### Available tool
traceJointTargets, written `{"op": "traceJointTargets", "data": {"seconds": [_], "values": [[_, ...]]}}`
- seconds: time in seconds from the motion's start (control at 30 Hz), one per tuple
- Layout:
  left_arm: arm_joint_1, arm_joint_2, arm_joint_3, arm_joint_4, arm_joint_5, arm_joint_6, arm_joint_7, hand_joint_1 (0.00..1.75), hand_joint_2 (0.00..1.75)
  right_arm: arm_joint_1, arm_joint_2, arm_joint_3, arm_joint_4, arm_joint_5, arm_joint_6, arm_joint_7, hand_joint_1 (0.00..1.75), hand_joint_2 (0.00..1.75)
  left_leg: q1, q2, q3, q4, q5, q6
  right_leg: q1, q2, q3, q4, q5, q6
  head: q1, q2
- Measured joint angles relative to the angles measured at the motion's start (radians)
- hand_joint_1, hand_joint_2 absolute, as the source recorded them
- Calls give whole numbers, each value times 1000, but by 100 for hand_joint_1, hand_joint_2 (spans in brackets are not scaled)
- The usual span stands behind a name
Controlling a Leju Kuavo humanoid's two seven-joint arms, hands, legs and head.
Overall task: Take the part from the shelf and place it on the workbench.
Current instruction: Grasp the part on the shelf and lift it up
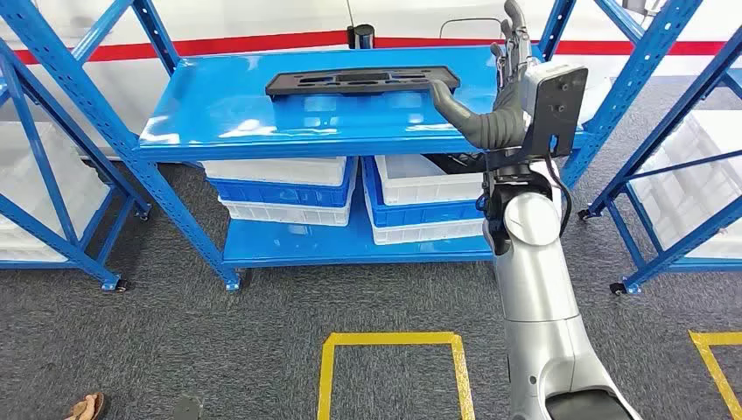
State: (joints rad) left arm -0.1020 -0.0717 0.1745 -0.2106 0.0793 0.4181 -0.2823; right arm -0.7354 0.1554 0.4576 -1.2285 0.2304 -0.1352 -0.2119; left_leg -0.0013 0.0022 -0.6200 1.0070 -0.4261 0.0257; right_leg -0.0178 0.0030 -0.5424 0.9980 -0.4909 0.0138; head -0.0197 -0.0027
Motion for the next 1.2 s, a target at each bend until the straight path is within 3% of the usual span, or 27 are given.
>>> {"op": "traceJointTargets", "data": {"seconds": [0.1,0.17,0.27,0.3,0.33,0.37,0.43,0.5,0.57,0.63,0.7,0.77,0.83,0.87,0.9,0.97,1.0,1.03,1.13,1.2], "values": [[0,0,0,0,-1,0,0,0,0,2,0,0,1,0,0,0,0,175,1,-2,10,-8,-3,8,5,-3,2,9,1,12,0,0],[-1,-1,0,0,-4,-1,0,0,0,0,0,0,2,0,0,-1,0,175,3,-6,24,-16,-4,18,6,-4,-19,53,-18,14,3,0],[-3,-2,0,0,-22,-2,3,0,0,1,-2,1,7,0,-1,-6,0,175,3,-10,34,-19,-13,30,5,-3,-130,233,-79,10,5,0],[-3,-2,-2,0,-33,-2,6,0,0,4,-3,1,9,0,-1,-9,0,175,2,-12,38,-19,-17,31,6,-3,-166,279,-87,12,5,0],[-3,-2,-6,0,-47,-2,9,0,0,7,-5,0,13,0,-1,-11,0,175,2,-15,44,-19,-23,31,6,-3,-185,288,-78,17,6,0],[-2,-3,-11,1,-60,-1,11,0,0,9,-6,0,15,0,-1,-13,0,175,2,-17,52,-19,-30,30,6,-3,-184,258,-51,25,6,0],[-3,-3,-23,1,-79,0,15,0,0,9,-8,0,19,0,-1,-16,0,175,1,-21,73,-18,-46,23,5,-3,-138,118,34,38,7,0],[-5,-3,-29,1,-86,0,18,0,0,8,-9,0,22,0,-1,-17,0,175,-1,-22,86,-17,-62,14,8,-3,-101,21,69,25,7,0],[-7,-2,-35,1,-91,0,20,0,0,9,-11,-1,25,0,-1,-18,0,175,-4,-22,93,-11,-72,4,9,-2,-89,8,63,0,7,0],[-9,-1,-44,1,-96,0,21,0,0,10,-11,-4,24,0,-1,-19,0,175,-1,-19,86,12,-75,-5,2,-1,-71,4,66,-13,6,0],[-13,-1,-50,1,-100,0,23,0,0,10,-11,-6,24,1,-1,-21,0,175,4,-13,36,98,-80,-16,-2,-1,-50,0,57,-24,5,0],[-16,-1,-54,1,-102,0,27,0,0,14,-12,-6,24,2,-1,-21,0,175,9,-10,-52,225,-115,-28,-2,0,-34,0,42,-32,4,0],[-15,-1,-55,1,-106,-1,29,0,0,21,-12,-7,24,2,-1,-21,0,175,13,-9,-120,282,-145,-35,-2,2,-15,0,25,-32,4,0],[-15,-1,-57,1,-111,-4,30,0,0,23,-13,-8,24,2,-1,-21,0,175,14,-8,-130,261,-131,-35,-2,4,-2,0,15,-31,4,0],[-15,0,-60,1,-115,-7,30,0,0,24,-13,-8,24,2,-1,-21,0,175,14,-7,-123,210,-94,-31,-2,4,12,-1,5,-29,4,0],[-15,1,-68,1,-124,-11,30,0,0,25,-14,-9,24,2,-1,-21,0,175,9,-5,-88,75,11,-17,0,6,36,-2,-17,-23,4,0],[-16,2,-71,1,-126,-12,31,0,0,26,-14,-9,24,2,-1,-21,0,175,6,-5,-74,29,41,-9,2,8,44,-4,-27,-18,5,0],[-16,3,-74,1,-129,-12,31,0,0,26,-14,-9,24,2,-1,-21,0,175,3,-6,-65,2,55,-1,4,9,53,-4,-33,-11,5,0],[-19,3,-78,1,-132,-14,33,0,0,28,-14,-10,22,2,-1,-21,0,175,-1,-7,-32,-15,42,18,10,10,78,3,-41,10,5,0],[-21,3,-78,1,-132,-14,33,0,0,27,-15,-10,22,3,-1,-22,0,175,0,-9,-2,-21,37,32,9,9,47,66,-56,15,8,0]]}}
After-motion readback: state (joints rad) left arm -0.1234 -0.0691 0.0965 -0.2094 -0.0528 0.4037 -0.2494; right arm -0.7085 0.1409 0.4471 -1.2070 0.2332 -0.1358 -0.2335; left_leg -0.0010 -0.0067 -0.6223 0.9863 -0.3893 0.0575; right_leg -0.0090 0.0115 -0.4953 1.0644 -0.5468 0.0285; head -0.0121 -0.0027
